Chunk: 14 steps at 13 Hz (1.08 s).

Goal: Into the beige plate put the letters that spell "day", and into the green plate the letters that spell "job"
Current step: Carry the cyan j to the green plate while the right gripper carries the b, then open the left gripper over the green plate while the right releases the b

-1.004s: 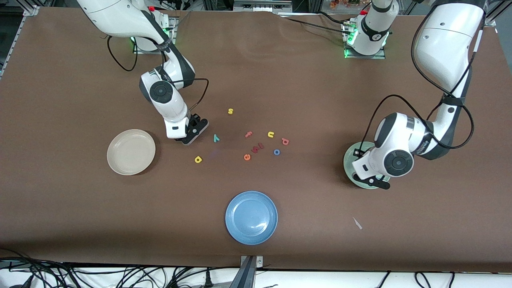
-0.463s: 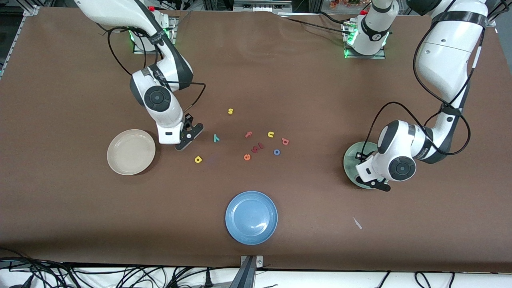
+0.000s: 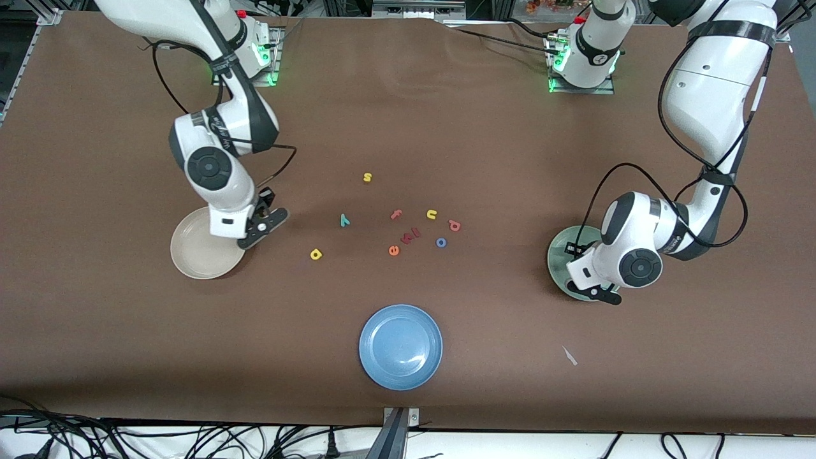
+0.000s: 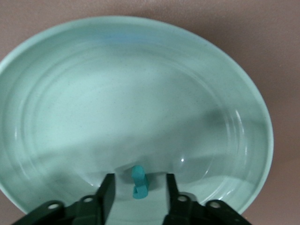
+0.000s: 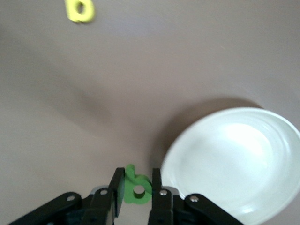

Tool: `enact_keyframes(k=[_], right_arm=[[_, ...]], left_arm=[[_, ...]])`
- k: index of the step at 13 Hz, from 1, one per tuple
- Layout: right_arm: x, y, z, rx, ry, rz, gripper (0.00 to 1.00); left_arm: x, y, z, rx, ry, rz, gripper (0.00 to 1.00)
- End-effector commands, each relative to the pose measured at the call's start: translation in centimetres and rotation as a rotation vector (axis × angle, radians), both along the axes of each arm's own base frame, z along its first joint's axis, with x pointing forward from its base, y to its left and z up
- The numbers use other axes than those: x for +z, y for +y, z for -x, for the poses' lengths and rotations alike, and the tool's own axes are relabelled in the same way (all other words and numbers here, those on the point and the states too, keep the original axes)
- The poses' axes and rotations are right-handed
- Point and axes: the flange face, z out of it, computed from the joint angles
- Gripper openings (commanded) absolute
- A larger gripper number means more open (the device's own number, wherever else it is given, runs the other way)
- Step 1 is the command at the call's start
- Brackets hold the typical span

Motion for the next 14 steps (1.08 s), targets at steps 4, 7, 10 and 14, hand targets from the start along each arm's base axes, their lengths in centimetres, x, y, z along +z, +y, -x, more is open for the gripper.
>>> enact_keyframes(k=[4, 7, 10, 14], right_arm=[[1.2, -8.4, -2.0, -0.257, 0.027, -0.079, 0.02], [0.1, -12.0, -3.6, -0.322, 0.019, -0.074, 0.04], [-2.2, -14.2, -4.6, -0.367, 0.031, -0.063, 0.04], [-3.0, -14.2, -5.0, -0.386, 0.043, -0.067, 0.30]], left_arm=[[6.1, -2.9, 0.5, -0.042, 0.000, -0.011, 1.00], [7.3, -4.2, 0.0, -0.032, -0.030, -0.002, 1.00], [9.1, -7.4, -0.2, -0.071, -0.060, 0.036, 1.00], [11.2, -10.6, -0.4, -0.102, -0.095, 0.077, 1.00]])
